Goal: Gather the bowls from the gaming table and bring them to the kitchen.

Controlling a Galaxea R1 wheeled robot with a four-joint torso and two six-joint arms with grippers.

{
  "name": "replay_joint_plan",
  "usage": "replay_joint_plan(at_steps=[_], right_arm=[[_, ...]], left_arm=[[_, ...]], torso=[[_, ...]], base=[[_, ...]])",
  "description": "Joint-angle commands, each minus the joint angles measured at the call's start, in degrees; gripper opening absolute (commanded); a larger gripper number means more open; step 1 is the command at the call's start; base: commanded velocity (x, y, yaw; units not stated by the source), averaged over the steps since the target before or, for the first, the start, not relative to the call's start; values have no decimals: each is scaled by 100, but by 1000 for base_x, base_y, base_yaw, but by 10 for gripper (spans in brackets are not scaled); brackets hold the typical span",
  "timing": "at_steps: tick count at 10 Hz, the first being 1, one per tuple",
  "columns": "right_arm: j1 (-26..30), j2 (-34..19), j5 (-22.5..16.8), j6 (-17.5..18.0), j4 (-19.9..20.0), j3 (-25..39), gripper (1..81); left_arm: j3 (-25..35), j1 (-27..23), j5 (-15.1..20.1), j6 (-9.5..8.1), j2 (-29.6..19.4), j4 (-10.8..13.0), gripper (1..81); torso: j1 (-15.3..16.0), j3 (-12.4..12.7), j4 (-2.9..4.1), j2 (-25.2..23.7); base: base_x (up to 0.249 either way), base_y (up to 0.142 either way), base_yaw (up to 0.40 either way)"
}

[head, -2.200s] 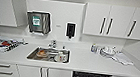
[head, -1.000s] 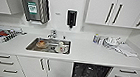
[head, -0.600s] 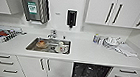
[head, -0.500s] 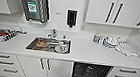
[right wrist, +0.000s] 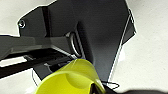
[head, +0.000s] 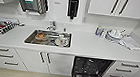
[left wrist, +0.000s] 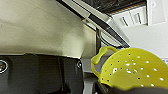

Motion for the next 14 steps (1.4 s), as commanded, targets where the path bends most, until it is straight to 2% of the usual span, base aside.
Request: replay_joint_plan(at_steps=[1, 3, 4, 5, 7, 8, 10, 12, 13, 14], right_arm=[[59, -39, -277, 24, -2, 45, 10], [59, -39, -260, 50, -2, 54, 10], [59, -39, -251, 50, -2, 54, 10], [59, -39, -251, 50, -2, 62, 10], [59, -39, -242, 59, -2, 71, 10], [50, -30, -233, 59, 7, 71, 10], [59, -39, -233, 67, 7, 71, 10], [50, -39, -224, 155, -2, 71, 10], [50, -39, -216, 155, -2, 80, 10], [41, -39, -216, 155, -2, 80, 10]], left_arm=[[262, -1393, 145, -1464, -519, 1255, 10], [270, -2122, 162, -2516, -431, 2203, 10], [270, -2473, 154, -3061, -334, 2739, 10], [252, -2808, 154, -3545, -220, 3162, 10], [226, -3485, 110, -4301, -9, 3804, 10], [226, -3766, 101, -4618, 139, 4059, 10], [209, -4092, 145, -4980, 615, 4253, 10], [33, -4224, 276, -5156, 1379, 4350, 10], [-11, -4233, 469, -5286, 1756, 4551, 10], [-133, -4277, 602, -5533, 2100, 4850, 10]], torso=[[0, -448, 0, 0], [2, -782, 0, 2], [2, -818, 0, 5], [5, -636, 0, 7], [7, -728, 0, 9], [9, -719, 0, 11], [9, -717, 0, 13], [11, -717, 0, 13], [11, -717, 0, 15], [11, -719, 0, 15]], base=[[0, 0, 0], [0, 0, 0], [0, 0, 0], [0, 0, 0], [0, 0, 0], [0, 0, 0], [0, 0, 0], [0, 0, 0], [0, 0, 0], [0, 0, 0]])
